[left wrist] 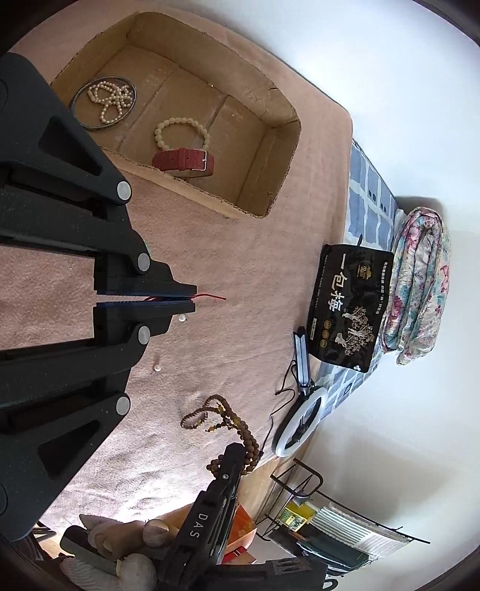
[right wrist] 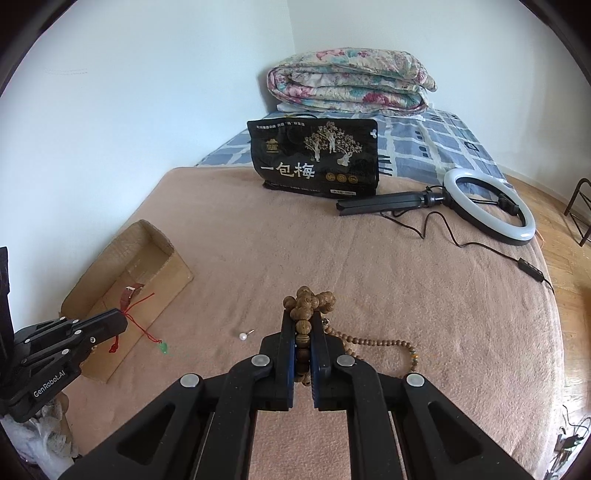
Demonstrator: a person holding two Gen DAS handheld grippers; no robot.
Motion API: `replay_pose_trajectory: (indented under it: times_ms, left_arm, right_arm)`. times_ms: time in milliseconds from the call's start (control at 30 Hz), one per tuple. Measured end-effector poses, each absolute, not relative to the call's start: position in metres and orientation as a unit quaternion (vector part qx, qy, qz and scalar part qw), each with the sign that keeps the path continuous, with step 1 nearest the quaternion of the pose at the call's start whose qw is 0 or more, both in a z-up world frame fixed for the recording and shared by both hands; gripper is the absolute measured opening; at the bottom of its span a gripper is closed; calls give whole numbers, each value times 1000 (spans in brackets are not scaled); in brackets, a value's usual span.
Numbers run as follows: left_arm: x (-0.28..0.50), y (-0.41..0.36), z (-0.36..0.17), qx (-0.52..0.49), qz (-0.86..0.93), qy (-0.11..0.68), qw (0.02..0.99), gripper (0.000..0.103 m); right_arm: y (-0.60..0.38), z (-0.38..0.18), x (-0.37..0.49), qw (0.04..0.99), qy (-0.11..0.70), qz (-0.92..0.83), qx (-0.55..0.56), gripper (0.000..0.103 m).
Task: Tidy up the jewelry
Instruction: 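Carry the pendant and bead necklace over the cardboard box with both tools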
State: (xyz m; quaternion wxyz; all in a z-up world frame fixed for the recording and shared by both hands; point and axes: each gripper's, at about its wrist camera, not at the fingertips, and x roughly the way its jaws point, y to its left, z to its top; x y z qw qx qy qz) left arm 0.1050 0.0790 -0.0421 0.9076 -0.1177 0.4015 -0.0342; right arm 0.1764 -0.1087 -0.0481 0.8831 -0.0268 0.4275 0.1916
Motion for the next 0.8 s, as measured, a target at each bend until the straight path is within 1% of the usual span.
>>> replay_pose_trajectory:
  times_ms: [433,800]
  left_arm:
    - [80,116,-6,-144,-22,352,925,0]
    - [57,160,5,-155,13,332,930,0]
  right_arm:
    - [-70,1,147,894,389,220,-43,4]
    - [-26,38,127,896,358,257,-51,4]
